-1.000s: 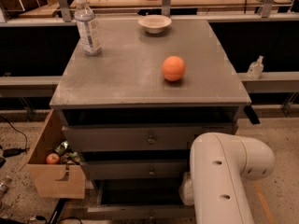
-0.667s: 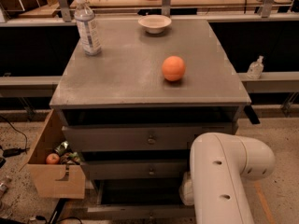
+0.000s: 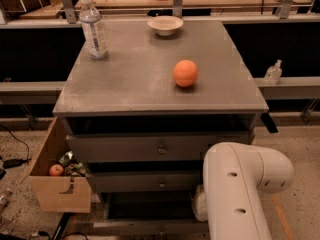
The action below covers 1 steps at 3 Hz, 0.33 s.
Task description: Open bottom drawer
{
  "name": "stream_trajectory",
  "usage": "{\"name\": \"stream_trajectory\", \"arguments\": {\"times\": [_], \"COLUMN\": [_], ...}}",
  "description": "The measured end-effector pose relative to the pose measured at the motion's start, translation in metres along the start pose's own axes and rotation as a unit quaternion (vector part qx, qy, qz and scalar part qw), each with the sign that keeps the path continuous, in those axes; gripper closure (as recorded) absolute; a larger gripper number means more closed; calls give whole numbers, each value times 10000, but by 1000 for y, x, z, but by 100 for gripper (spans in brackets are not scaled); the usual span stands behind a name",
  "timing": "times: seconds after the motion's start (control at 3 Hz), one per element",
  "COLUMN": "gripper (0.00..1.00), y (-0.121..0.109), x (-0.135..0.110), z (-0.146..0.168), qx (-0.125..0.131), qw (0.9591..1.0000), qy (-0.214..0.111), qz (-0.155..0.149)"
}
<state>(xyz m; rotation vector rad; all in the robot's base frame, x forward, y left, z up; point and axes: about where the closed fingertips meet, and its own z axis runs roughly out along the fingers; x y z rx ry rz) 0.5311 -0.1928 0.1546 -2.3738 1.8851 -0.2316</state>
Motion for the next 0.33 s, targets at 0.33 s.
{"name": "stream_trajectory", "arguments": {"times": [0.33], "gripper": [0], "y": [0], "x": [0], "z": [0], "qx": [0], "qw": [10000], "qy": [0], "qz": [0]}}
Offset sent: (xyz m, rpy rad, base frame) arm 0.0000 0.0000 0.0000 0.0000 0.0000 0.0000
